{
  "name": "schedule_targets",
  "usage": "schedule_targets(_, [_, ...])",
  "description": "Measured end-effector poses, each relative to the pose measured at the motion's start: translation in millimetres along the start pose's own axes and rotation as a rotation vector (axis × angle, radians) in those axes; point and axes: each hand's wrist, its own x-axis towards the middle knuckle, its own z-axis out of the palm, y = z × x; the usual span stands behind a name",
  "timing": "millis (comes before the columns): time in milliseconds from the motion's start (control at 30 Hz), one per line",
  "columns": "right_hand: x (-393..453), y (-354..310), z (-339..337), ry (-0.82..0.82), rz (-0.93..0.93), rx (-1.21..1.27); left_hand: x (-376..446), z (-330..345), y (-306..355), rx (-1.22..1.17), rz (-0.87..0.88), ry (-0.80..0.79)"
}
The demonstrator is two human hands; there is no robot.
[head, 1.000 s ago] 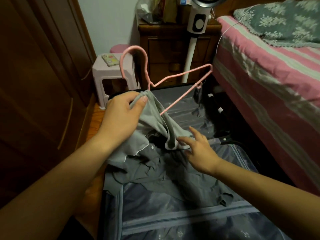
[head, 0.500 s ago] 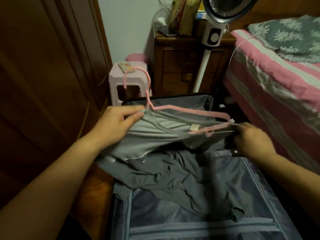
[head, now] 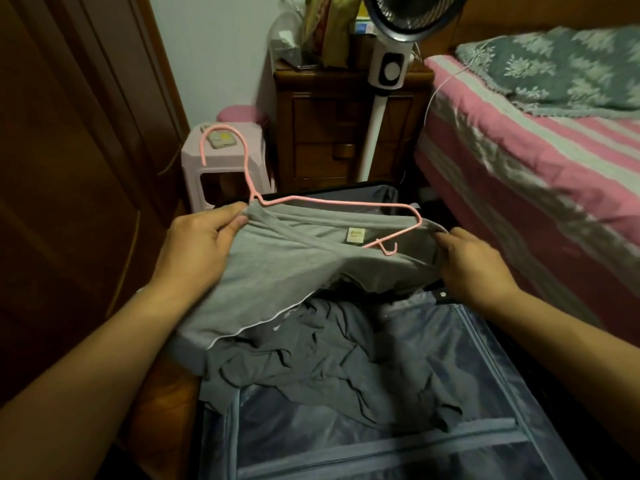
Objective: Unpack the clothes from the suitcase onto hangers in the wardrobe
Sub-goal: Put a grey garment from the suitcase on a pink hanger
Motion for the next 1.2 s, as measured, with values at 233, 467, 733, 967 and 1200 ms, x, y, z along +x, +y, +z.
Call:
schedule_targets(233, [2.8,9.2,-5.0,-0.418,-0.082,0.199,7.5,6.2,21.2,-0.468,-0.109,0.036])
schedule_targets(467, [-4.7,4.2,-50.9,-0.224,0.036,0.161,-4.9,5.6,18.4,0.407,0.475,-0.095])
schedule_targets(733, [0.7,-62.7,-78.4,-0.006,-0.312,0.697,-9.9,20.8,54.3,-0.079,0.204,-0.117])
schedule_targets(967, [-16.9,-35.0,-34.7,-0.16,-0.325,0.191,-11.8,22.5,68.6,-0.185,0.263,-0.134])
schedule_targets(1200, [-17.0,-20.8,-47.2,0.085,-0.371,0.19,-9.6,37.2,71.3,-0.112,0.315,-0.14])
